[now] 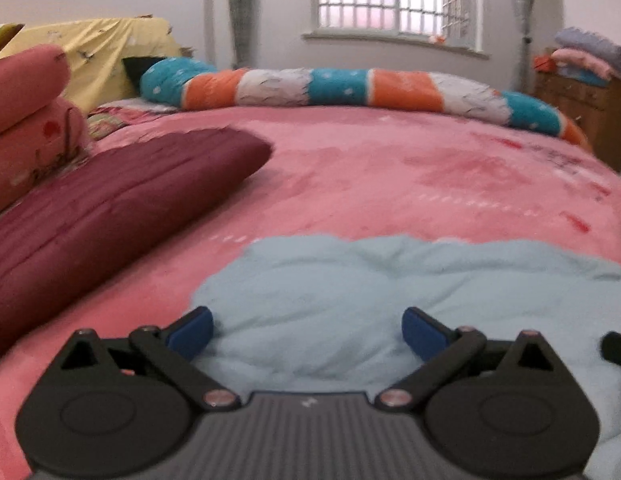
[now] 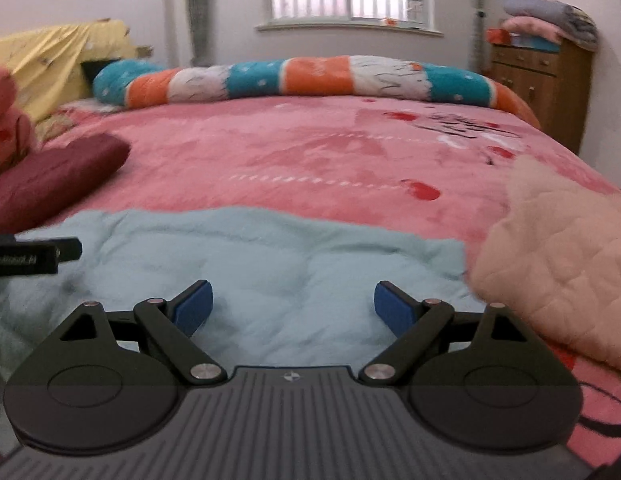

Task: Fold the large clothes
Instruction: 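Press and smooth the folded light blue jacket with both grippers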

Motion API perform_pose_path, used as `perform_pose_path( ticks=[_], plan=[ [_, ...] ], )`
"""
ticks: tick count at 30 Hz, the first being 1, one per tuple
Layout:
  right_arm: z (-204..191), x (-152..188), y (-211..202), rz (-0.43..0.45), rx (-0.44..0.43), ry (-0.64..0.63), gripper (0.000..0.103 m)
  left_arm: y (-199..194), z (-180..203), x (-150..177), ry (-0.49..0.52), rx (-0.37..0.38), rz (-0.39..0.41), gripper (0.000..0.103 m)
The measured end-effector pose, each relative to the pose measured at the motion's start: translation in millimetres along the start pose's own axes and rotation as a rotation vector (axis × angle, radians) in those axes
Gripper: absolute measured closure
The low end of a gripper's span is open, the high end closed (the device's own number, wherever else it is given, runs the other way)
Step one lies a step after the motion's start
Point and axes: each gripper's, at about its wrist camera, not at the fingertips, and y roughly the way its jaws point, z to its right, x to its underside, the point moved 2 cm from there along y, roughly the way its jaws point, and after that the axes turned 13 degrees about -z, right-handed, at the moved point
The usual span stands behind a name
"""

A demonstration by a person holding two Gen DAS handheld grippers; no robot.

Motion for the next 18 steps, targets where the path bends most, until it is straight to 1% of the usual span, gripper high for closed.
perform_pose_path(
  ticks=[3, 5, 7, 11, 12, 18],
  plan=[
    [-5.6, 6.3, 8.0, -0.005, 0.016, -0.028, 0.0, 9.2, -11.3, 7.5, -0.024, 0.004, -0.017, 0.0],
    [-6.0, 9.9, 13.9, -0.014, 0.01, -0.029, 0.0, 14.1, -15.1, 9.9, -0.039, 0.021, -0.026, 0.0],
    [-6.3, 12.5, 20.0, -0.026, 0.007, -0.034, 0.0, 16.3, -14.6, 10.4, -0.043, 0.029, -0.025, 0.0],
    [-11.2, 14.8, 27.3, -0.034, 0.029, -0.052, 0.0, 22.2, -15.0, 15.3, -0.053, 0.047, -0.024, 0.0],
    [-15.1, 19.8, 30.0, -0.033, 0.034, -0.052, 0.0, 23.1, -15.0, 16.4, -0.053, 0.049, -0.023, 0.0],
    [-18.2, 21.7, 38.3, -0.038, 0.061, -0.067, 0.0, 25.7, -14.1, 19.4, -0.044, 0.052, -0.027, 0.0]
  ],
)
